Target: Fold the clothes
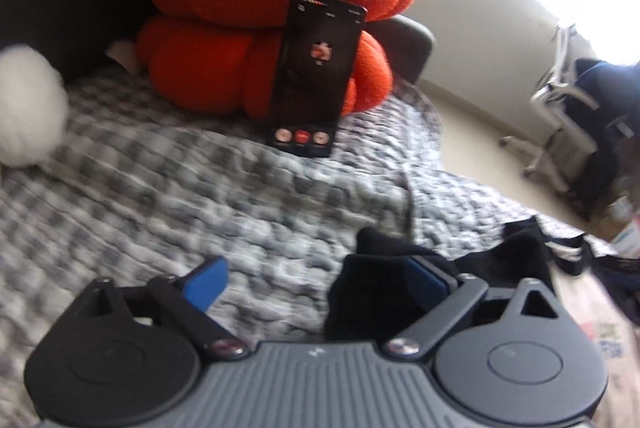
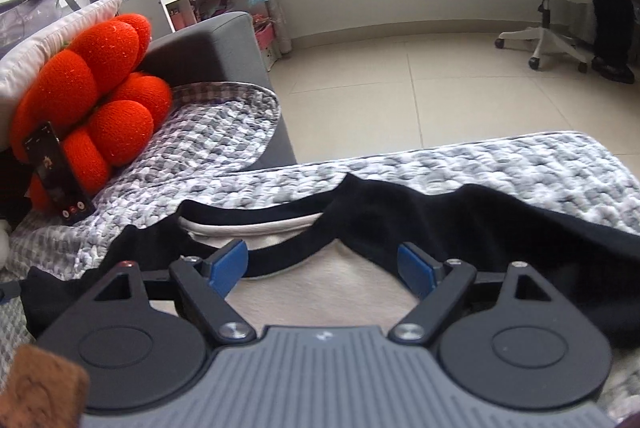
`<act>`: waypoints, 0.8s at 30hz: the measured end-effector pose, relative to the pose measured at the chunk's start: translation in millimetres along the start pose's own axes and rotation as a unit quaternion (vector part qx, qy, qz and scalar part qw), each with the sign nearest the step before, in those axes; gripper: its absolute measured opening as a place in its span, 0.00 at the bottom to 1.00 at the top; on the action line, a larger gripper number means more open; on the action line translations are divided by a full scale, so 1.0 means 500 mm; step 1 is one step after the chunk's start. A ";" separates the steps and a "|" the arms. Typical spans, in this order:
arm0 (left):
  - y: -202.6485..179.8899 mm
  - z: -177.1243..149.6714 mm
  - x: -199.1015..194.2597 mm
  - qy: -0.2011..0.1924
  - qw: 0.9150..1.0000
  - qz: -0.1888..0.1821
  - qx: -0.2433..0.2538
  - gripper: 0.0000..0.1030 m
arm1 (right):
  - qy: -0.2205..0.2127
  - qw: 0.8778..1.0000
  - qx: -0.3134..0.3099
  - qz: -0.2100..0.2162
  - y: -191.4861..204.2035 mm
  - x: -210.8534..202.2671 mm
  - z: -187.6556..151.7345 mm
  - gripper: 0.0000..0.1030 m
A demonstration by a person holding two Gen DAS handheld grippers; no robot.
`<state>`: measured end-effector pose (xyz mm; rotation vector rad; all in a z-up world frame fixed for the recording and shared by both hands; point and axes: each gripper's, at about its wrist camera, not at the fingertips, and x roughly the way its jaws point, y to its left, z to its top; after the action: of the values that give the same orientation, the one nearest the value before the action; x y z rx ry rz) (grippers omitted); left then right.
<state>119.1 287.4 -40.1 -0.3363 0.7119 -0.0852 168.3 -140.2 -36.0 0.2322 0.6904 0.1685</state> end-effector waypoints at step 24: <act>-0.206 -0.046 0.002 0.030 0.980 -0.193 0.026 0.18 | 0.076 0.949 0.048 0.303 0.136 0.046 -0.008 0.69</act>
<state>108.6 183.5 -22.9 -0.4199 0.6958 -0.4829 177.9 -69.1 -34.8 0.5272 0.7648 0.7484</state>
